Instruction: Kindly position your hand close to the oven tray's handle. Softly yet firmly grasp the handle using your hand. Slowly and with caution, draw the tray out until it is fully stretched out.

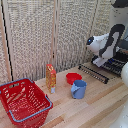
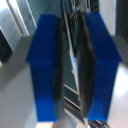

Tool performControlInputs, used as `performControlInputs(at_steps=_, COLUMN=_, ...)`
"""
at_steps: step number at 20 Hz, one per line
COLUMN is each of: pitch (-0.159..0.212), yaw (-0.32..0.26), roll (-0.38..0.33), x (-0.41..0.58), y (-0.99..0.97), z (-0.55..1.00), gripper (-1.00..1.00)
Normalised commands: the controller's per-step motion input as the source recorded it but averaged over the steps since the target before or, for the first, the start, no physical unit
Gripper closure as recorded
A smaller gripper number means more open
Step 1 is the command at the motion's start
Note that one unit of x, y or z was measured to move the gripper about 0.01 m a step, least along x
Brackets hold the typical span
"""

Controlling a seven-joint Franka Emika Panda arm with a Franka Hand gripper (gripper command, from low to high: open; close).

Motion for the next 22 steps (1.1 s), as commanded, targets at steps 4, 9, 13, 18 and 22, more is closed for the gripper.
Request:
performControlInputs(at_steps=4, pitch=0.009, yaw=0.046, roll=-0.016, x=-0.124, y=0.39, z=0.00, gripper=1.00)
performControlInputs(at_steps=9, pitch=0.000, yaw=-0.006, roll=-0.001, x=-0.017, y=0.45, z=-0.03, gripper=1.00)
performControlInputs(at_steps=13, pitch=0.000, yaw=-0.064, roll=-0.001, x=0.000, y=0.84, z=-0.01, gripper=1.00)
performControlInputs(at_steps=18, pitch=0.000, yaw=-0.086, roll=-0.009, x=0.000, y=0.88, z=0.00, gripper=1.00)
performControlInputs(at_steps=22, pitch=0.000, yaw=-0.076, roll=-0.027, x=0.000, y=0.72, z=-0.03, gripper=1.00)
